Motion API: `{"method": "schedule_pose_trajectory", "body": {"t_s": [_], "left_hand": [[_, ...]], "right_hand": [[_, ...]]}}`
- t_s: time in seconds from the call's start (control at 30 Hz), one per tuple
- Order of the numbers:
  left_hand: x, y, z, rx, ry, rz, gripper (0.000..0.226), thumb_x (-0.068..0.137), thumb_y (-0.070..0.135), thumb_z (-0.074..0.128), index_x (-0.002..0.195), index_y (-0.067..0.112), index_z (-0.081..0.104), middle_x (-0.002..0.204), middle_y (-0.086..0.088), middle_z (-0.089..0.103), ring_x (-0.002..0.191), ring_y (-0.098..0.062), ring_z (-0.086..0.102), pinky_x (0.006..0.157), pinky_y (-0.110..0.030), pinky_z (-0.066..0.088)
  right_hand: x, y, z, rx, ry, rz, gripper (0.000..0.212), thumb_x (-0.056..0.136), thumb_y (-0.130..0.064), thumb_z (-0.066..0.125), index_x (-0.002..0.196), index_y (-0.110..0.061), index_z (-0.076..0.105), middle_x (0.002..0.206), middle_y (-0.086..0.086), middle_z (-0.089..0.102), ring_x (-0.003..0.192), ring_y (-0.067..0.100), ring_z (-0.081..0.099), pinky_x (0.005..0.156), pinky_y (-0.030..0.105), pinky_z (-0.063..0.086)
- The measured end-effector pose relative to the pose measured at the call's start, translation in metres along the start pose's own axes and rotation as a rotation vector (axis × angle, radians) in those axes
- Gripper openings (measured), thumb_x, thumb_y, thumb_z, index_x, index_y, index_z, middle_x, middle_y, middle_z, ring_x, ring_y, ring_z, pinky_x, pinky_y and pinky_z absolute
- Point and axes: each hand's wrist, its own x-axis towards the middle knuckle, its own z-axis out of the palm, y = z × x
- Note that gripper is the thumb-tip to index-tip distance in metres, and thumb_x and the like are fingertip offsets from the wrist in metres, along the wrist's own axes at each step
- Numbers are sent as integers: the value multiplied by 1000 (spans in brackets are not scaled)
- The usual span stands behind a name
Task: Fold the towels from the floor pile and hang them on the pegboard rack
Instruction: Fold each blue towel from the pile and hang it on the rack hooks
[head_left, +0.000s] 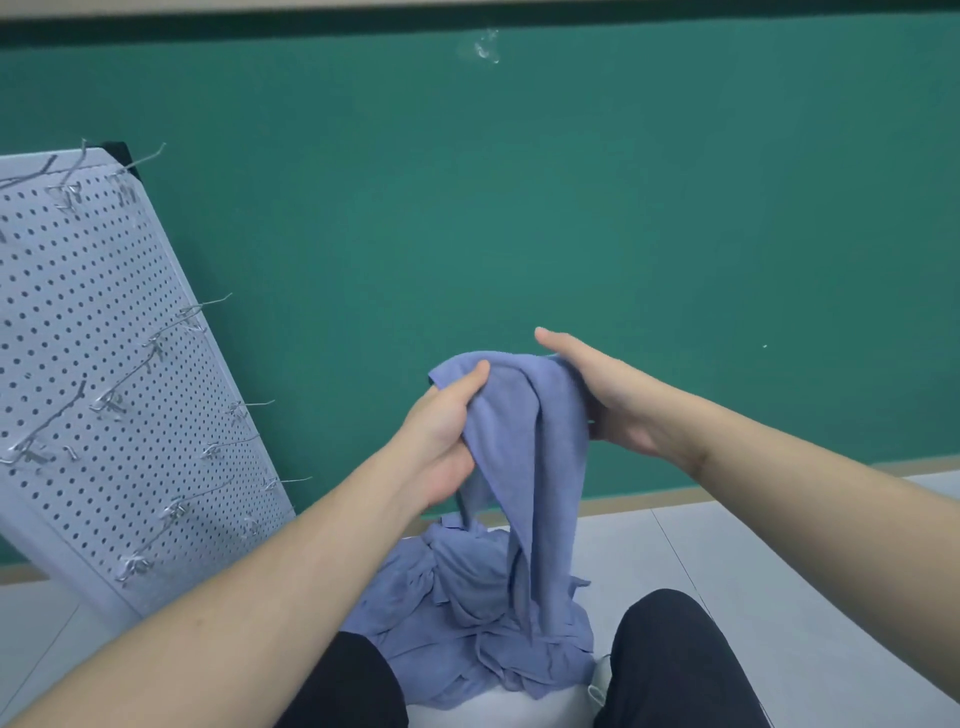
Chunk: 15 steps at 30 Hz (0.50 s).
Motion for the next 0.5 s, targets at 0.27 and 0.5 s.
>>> {"method": "schedule_pose_trajectory", "body": {"t_s": [0.27,0.5], "left_hand": [[5,17,-15,128,131,-84,30,99,27,60,122,9,66,97,-7,78,84,-18,74,71,-31,55],[-9,16,-36,385,-99,-274,11,93,30,63,93,26,73,87,7,72,79,-13,64,79,-35,49]], "right_hand": [[-7,7,-2,-61,23,-118,26,94,-27,63,113,-12,73,104,-1,74,93,18,67,94,37,55],[-6,1,1,-50,131,-187,21,92,-35,69,100,-18,77,96,-5,78,84,10,69,79,26,54]]}}
